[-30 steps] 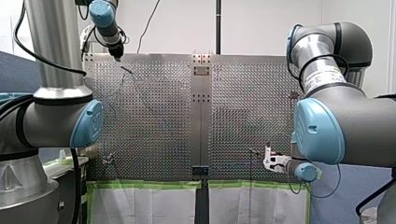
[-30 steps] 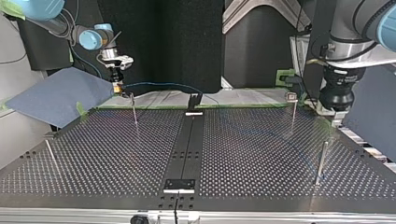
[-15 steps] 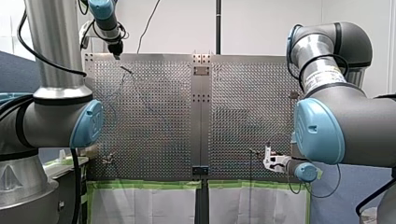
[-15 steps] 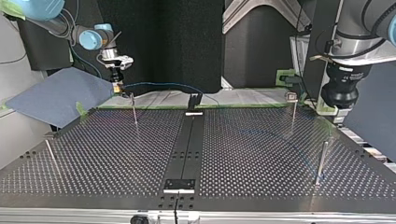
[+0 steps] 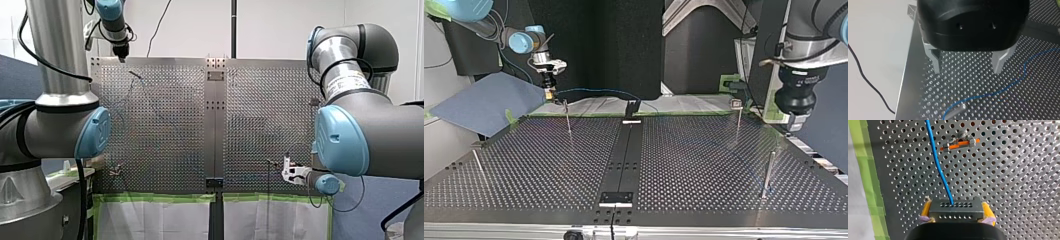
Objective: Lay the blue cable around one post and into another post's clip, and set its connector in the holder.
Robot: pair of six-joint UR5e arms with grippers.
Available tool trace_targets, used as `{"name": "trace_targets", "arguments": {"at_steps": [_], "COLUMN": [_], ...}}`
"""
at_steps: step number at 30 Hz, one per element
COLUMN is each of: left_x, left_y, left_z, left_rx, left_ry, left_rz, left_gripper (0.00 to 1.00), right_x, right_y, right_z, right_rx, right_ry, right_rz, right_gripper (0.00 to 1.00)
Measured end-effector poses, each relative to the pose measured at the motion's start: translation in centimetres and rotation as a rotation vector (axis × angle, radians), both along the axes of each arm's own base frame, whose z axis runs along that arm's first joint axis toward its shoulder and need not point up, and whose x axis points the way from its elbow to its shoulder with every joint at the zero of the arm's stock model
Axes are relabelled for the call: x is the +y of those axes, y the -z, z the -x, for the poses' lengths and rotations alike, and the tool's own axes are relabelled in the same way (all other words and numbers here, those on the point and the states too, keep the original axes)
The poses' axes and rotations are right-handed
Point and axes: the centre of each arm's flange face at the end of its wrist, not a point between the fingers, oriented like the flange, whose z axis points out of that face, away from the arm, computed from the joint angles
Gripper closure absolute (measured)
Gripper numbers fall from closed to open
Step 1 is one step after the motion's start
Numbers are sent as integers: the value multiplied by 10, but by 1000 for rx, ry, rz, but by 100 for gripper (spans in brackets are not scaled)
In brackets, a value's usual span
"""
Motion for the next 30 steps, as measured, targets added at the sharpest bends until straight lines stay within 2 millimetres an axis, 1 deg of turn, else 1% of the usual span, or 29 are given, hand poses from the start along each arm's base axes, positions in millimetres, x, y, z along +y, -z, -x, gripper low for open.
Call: {"name": "trace_targets", "arguments": {"at_steps": [5,15,30], "left_x": [3,9,10], "left_y": [-3,-5,-6], "left_z": [6,11,13], "left_rx": [3,-1,-9], "left_ry": [-35,-111,-123], "left_rz": [-19,-37,-29], "left_gripper": [0,0,0], "right_x": [0,0,1], "right_y": [0,0,0], "right_z": [0,-1,-1], "right_rx": [1,1,0], "right_ry": [-1,-1,-3], "right_rz": [0,0,-1], "right_gripper": [100,100,100]}}
